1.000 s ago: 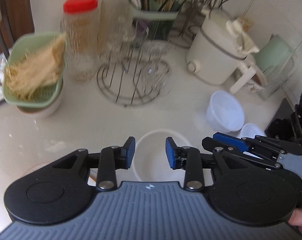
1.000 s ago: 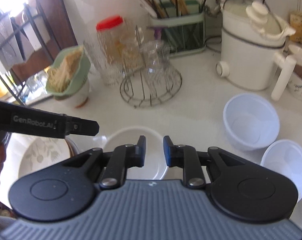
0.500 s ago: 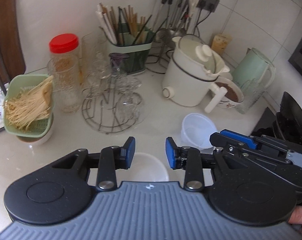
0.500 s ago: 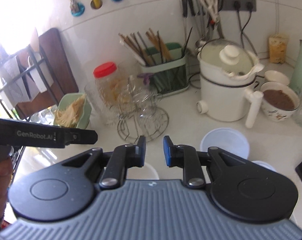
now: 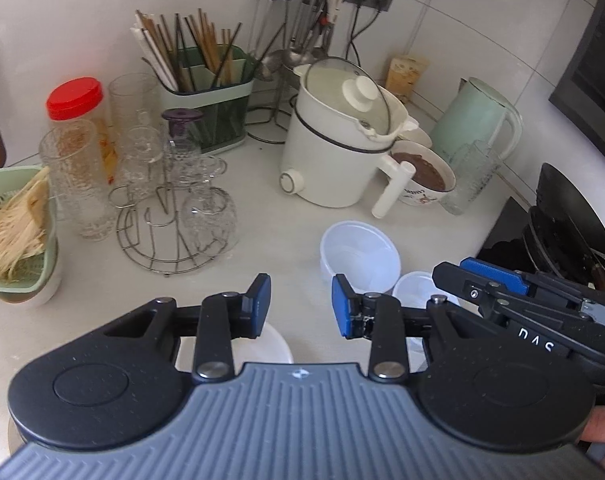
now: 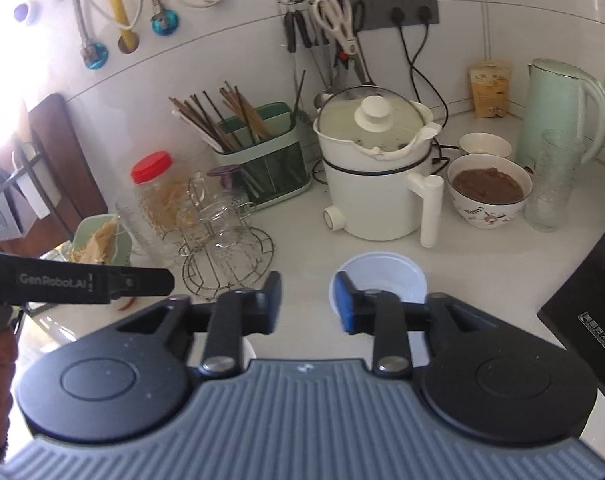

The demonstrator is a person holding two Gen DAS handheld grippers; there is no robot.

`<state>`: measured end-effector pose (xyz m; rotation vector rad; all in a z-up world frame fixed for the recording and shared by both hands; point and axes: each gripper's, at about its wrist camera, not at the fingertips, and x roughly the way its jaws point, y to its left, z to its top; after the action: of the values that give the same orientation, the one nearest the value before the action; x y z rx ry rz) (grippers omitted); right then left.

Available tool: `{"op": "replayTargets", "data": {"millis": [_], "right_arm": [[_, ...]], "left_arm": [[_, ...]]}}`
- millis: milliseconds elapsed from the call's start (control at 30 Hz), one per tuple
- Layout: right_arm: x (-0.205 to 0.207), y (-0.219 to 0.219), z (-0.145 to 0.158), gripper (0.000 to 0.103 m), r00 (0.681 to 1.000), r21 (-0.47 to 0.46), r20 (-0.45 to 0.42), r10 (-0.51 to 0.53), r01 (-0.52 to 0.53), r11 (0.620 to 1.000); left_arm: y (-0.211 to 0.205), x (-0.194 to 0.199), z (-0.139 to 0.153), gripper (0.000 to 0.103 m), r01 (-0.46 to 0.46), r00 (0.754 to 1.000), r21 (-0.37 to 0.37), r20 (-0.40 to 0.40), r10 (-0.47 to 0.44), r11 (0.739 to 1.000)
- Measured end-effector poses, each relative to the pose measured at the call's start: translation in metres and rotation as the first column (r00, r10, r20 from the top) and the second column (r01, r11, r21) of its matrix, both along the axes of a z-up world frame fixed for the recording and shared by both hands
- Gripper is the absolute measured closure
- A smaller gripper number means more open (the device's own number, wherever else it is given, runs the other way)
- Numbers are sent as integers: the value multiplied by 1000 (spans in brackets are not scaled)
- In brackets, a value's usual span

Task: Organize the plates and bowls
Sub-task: 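Move both grippers to the nearer translucent plastic bowl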

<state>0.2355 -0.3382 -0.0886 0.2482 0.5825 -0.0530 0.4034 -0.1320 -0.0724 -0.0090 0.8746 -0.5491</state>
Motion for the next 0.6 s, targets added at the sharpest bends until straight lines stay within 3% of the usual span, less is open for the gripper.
{"op": "replayTargets", "data": {"millis": [267, 367, 400, 433, 467, 500, 600], "right_arm": [[-5, -17, -5, 67, 998, -10, -6, -55, 55, 998], [-6, -28, -9, 50, 997, -4, -16, -77, 77, 997], [-6, -32, -10, 39, 996, 6, -22, -85, 85, 996], [-5, -36, -12, 27, 995, 19, -27, -93, 93, 995], [-6, -40, -12, 22, 995, 24, -28, -98, 99, 995], [-5, -42, -13, 18, 994, 21, -29, -102, 103, 994], [-3, -50, -15, 18, 993, 22, -32, -112, 113, 993]], "left_arm": [[-20, 3, -6, 59, 33, 999, 5, -7, -33, 999], [-28, 4, -10, 55, 40, 999, 12, -8, -40, 999], [-32, 5, -11, 54, 43, 999, 16, -10, -43, 999], [-35, 6, -13, 50, 44, 999, 19, -13, -44, 999], [-38, 7, -14, 41, 44, 999, 21, -14, -43, 999], [-40, 8, -15, 33, 42, 999, 25, -14, -42, 999], [-50, 11, -20, 29, 39, 999, 41, -6, -39, 998]]}}
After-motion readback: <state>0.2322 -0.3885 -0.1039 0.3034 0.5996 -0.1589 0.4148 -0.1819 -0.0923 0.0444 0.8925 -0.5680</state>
